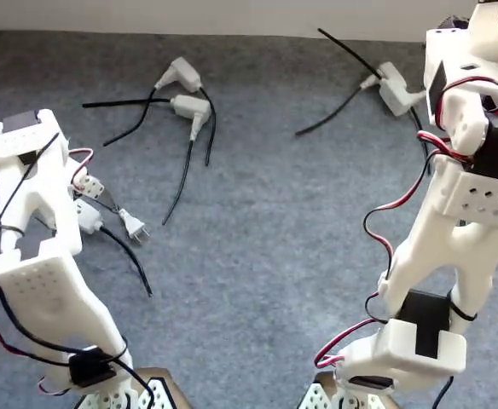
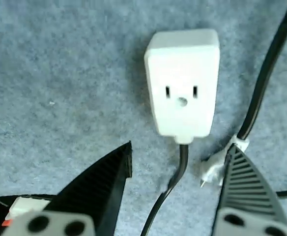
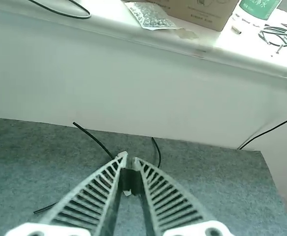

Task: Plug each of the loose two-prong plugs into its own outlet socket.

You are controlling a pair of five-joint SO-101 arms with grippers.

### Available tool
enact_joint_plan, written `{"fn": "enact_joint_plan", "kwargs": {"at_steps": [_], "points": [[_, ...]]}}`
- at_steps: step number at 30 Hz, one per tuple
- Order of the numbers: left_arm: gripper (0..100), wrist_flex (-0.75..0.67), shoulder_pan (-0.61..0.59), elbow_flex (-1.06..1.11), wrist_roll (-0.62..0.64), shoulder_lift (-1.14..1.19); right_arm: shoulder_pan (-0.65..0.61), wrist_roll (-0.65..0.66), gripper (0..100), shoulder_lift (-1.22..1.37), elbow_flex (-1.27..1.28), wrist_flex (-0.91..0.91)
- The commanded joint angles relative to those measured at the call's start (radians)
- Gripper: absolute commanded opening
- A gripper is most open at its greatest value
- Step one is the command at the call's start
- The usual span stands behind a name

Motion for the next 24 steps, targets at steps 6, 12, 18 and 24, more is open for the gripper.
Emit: {"fn": "enact_joint_plan", "kwargs": {"at_steps": [6, 12, 18, 24], "points": [[29, 0.035, -0.012, -0.18, 0.006, 0.136, -0.015, 0.014, 1.2, -0.053, -0.015, 0.002], [29, 0.012, -0.005, -0.232, 0.023, 0.045, -0.016, 0.014, 1.2, -0.053, -0.015, 0.002], [29, -0.123, 0.042, -0.237, 0.132, 0.041, -0.041, 0.014, 1.2, -0.053, -0.015, 0.002], [29, -0.15, 0.147, -0.237, 0.133, 0.042, -0.045, 0.014, 1.2, -0.053, -0.015, 0.002]]}}
